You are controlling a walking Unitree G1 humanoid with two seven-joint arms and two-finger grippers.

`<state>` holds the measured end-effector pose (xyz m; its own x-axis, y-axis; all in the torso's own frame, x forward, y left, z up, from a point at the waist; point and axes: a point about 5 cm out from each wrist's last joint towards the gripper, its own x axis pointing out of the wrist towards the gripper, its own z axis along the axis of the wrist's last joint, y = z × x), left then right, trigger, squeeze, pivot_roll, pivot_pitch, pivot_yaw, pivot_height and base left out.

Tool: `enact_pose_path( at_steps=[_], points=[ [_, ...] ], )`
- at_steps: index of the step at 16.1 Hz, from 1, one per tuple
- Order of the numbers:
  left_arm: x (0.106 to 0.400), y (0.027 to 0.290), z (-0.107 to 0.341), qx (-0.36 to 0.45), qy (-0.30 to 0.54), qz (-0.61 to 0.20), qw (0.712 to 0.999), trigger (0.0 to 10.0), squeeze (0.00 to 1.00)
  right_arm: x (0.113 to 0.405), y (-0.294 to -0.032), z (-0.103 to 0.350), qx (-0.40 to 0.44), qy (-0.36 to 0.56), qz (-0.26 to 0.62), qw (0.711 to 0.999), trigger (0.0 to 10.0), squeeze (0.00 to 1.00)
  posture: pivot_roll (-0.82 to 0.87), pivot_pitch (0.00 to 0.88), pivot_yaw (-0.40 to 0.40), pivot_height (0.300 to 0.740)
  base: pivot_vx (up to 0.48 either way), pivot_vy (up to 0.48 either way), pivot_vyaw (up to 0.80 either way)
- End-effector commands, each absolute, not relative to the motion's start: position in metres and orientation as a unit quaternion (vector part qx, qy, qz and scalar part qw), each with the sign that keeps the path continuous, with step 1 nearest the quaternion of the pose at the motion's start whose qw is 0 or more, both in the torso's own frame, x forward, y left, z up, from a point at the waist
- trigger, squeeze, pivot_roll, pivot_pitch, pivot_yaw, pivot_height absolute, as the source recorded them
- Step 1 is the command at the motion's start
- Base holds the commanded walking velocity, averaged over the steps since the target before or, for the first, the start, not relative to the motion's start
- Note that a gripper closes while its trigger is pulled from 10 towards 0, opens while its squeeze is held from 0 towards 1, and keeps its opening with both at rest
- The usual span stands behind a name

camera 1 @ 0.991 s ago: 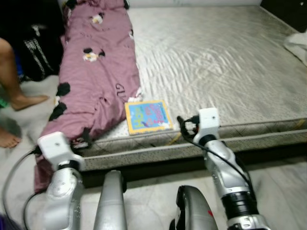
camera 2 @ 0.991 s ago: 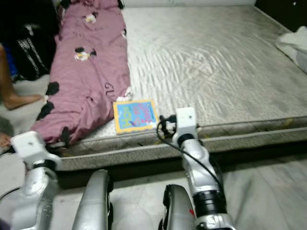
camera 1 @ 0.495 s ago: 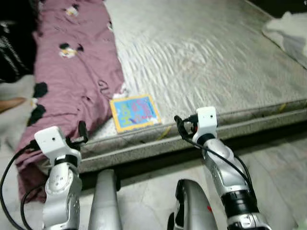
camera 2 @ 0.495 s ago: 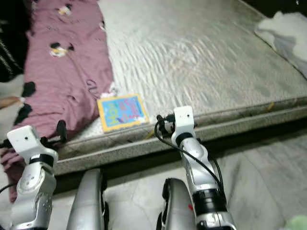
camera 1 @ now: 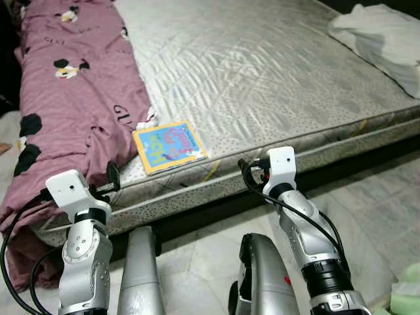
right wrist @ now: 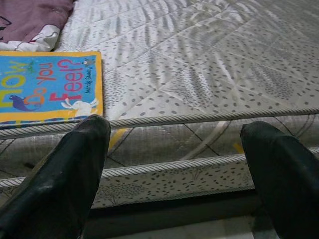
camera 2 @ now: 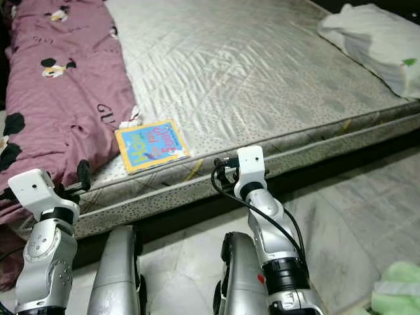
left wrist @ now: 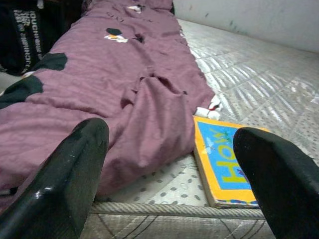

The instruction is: Clean up the room

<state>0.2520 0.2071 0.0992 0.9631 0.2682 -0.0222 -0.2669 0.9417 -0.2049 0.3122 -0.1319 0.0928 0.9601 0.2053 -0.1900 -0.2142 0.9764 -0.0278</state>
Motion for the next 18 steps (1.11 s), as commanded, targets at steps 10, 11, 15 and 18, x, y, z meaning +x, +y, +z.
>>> enact_pose_path(
  at_steps=[10,11,15,18],
  points=[
    [0.2532,0.2051,0.0947,-0.102,0.006,0.130,0.986,10.0,0.00,0.3154,-0.1324,0.0972,-0.023,0.086,0.105,0.991,10.0,0.00,0.05,0.113,-0.028,0.533,0.096,0.000,0.00],
    [0.2535,0.2043,0.0946,-0.104,0.006,0.127,0.986,10.0,0.00,0.3153,-0.1325,0.0970,-0.023,0.087,0.104,0.990,10.0,0.00,0.05,0.113,-0.028,0.533,0.000,0.000,0.00],
    [0.2540,0.2027,0.0950,-0.107,0.004,0.122,0.987,10.0,0.00,0.3152,-0.1329,0.0970,-0.021,0.087,0.104,0.991,10.0,0.00,0.04,0.116,-0.029,0.533,0.303,0.000,0.00],
    [0.2545,0.2023,0.0948,-0.107,0.005,0.122,0.987,10.0,0.00,0.3156,-0.1332,0.0972,-0.021,0.087,0.104,0.991,10.0,0.00,0.04,0.116,-0.029,0.533,0.322,0.000,0.00]
  ],
)
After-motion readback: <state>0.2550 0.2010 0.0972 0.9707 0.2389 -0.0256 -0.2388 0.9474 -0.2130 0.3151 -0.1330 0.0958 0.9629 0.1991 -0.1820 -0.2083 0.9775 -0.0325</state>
